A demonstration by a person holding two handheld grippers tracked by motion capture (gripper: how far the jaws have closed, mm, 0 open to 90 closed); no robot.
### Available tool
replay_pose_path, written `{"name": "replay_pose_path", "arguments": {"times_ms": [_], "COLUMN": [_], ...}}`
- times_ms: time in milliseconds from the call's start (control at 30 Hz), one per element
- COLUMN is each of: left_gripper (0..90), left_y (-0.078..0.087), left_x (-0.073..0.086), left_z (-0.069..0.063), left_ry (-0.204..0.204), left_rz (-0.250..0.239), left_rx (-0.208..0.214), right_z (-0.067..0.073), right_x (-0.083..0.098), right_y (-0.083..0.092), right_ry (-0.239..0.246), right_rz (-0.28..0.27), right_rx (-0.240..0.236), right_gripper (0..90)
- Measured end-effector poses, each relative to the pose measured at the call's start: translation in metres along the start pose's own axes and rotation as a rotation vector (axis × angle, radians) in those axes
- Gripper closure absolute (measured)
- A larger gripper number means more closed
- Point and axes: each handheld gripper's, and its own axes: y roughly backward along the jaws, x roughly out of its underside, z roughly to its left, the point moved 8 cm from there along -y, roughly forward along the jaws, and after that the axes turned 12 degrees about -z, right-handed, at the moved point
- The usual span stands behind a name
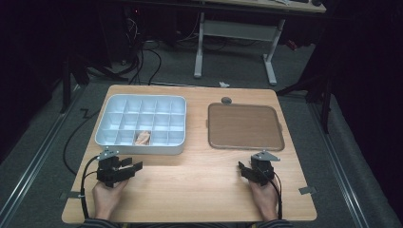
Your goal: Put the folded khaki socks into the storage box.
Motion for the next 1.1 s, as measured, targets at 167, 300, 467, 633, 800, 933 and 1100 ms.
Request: {"name": "replay_pose_path", "arguments": {"times_ms": [167, 300, 467, 633, 800, 933, 1100], "left_gripper": [44.3, 44.2, 44.2, 43.9, 43.9, 43.8, 43.7], "left_y": [-0.003, -0.006, -0.011, -0.016, -0.02, -0.024, -0.027], "left_x": [0.003, 0.005, 0.009, 0.011, 0.014, 0.016, 0.02], "left_z": [0.0, 0.001, 0.002, 0.003, 0.004, 0.005, 0.004], "left_ry": [-0.011, -0.025, -0.04, -0.055, -0.06, -0.074, -0.103], "left_rz": [0.009, 0.015, 0.024, 0.03, 0.031, 0.039, 0.051], "left_rx": [-0.008, -0.019, -0.035, -0.044, -0.055, -0.062, -0.077], "right_z": [0.0, 0.0, 0.0, 0.0, 0.0, 0.0, 0.0], "right_x": [0.0, 0.0, 0.0, 0.0, 0.0, 0.0, 0.0], "right_y": [0.0, 0.0, 0.0, 0.0, 0.0, 0.0, 0.0], "right_ry": [-0.001, -0.001, 0.0, 0.001, 0.0, 0.0, 0.002], "right_rz": [0.0, 0.0, 0.0, 0.0, 0.0, 0.0, 0.0], "right_rx": [0.0, 0.0, 0.0, -0.001, -0.001, 0.0, -0.001], "right_gripper": [42.2, 42.2, 42.2, 42.1, 42.1, 42.1, 42.0]}}
